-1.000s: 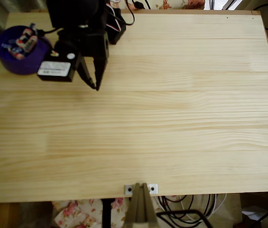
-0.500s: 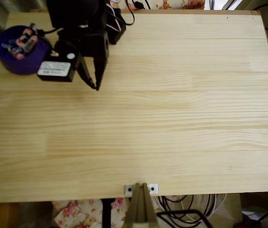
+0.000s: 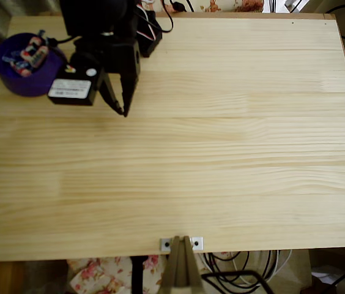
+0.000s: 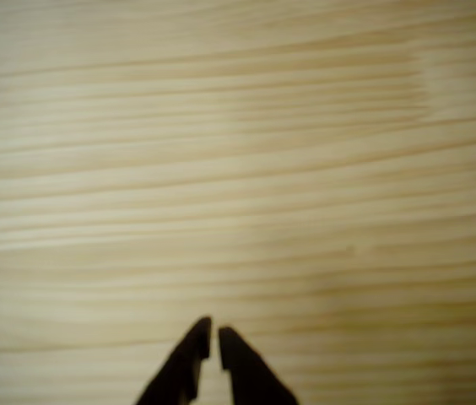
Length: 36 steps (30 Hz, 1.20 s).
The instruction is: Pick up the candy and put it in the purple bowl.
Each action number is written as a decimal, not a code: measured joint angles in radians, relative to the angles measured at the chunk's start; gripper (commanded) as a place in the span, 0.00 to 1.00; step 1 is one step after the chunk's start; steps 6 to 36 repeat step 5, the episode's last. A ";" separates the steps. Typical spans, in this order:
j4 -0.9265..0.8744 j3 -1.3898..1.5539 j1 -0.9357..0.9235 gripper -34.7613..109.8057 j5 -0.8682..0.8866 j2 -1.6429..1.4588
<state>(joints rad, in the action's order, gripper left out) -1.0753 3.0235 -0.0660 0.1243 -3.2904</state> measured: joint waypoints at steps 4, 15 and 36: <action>0.000 0.000 0.000 0.24 0.000 0.000; 0.000 0.000 0.000 0.24 0.000 0.000; 0.000 0.000 0.000 0.24 0.000 0.000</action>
